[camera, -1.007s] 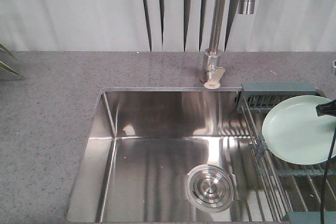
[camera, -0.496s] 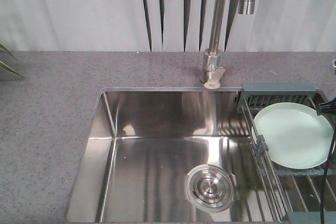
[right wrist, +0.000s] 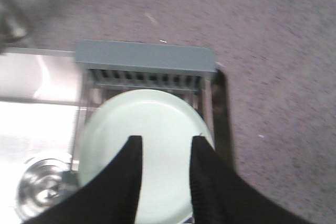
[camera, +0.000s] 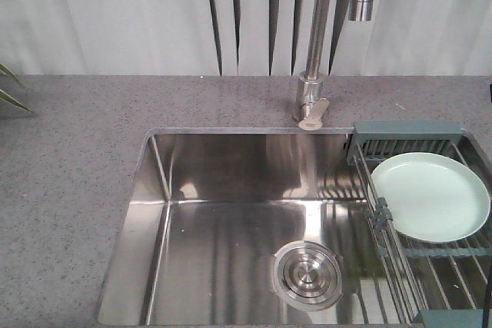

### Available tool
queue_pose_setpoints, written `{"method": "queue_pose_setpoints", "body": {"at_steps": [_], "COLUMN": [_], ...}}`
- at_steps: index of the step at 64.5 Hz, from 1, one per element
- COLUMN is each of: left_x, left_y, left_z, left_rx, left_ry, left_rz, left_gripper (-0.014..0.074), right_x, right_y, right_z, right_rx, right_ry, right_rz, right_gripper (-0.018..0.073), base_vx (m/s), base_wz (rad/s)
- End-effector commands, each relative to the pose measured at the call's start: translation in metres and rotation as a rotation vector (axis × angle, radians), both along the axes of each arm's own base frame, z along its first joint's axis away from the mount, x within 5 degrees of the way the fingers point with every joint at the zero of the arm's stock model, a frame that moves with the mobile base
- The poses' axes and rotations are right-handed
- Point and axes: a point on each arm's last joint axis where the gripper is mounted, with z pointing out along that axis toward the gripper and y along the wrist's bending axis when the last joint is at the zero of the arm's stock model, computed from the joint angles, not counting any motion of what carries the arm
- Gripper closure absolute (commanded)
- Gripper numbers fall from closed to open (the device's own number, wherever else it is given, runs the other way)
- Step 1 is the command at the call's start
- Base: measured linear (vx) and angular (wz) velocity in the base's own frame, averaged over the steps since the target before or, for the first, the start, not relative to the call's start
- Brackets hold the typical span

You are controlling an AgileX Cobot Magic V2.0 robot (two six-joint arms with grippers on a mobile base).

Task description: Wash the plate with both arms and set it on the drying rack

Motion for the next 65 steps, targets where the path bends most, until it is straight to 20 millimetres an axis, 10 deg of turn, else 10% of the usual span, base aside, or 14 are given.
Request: {"method": "queue_pose_setpoints", "body": {"at_steps": [1,13,29,52,65], "left_x": [0.002,0.002,0.002,0.018,0.092], "left_y": [0.002,0.002,0.001,-0.002,-0.022], "left_z": [0.013,0.013,0.013,0.06,0.11], "left_rx": [-0.041,-0.041,-0.042,-0.169,-0.299], "left_ry": [-0.062,-0.062,-0.062,-0.182,-0.089], "left_rz": [0.032,0.032,0.031,0.025,-0.154], "left_gripper": [0.0603,0.0603,0.0603,0.0603,0.0603], "right_x": [-0.035,-0.104,-0.178,-0.199,-0.199], "right_y": [0.027,0.063,0.082,0.078,0.077], "right_z": [0.035,0.036,-0.02,-0.09,-0.089], "right_rx": [0.064,0.134,0.081,0.058,0.051], "right_ry": [-0.155,-0.35,-0.459,-0.469,-0.48], "right_rz": [0.186,0.368,0.366,0.237,0.224], "right_gripper": [0.0546,0.0567,0.0564,0.0564,0.0564], "base_vx": [0.0,0.0,0.0,0.0,0.0], "base_wz": [0.0,0.0,0.0,0.0,0.0]}}
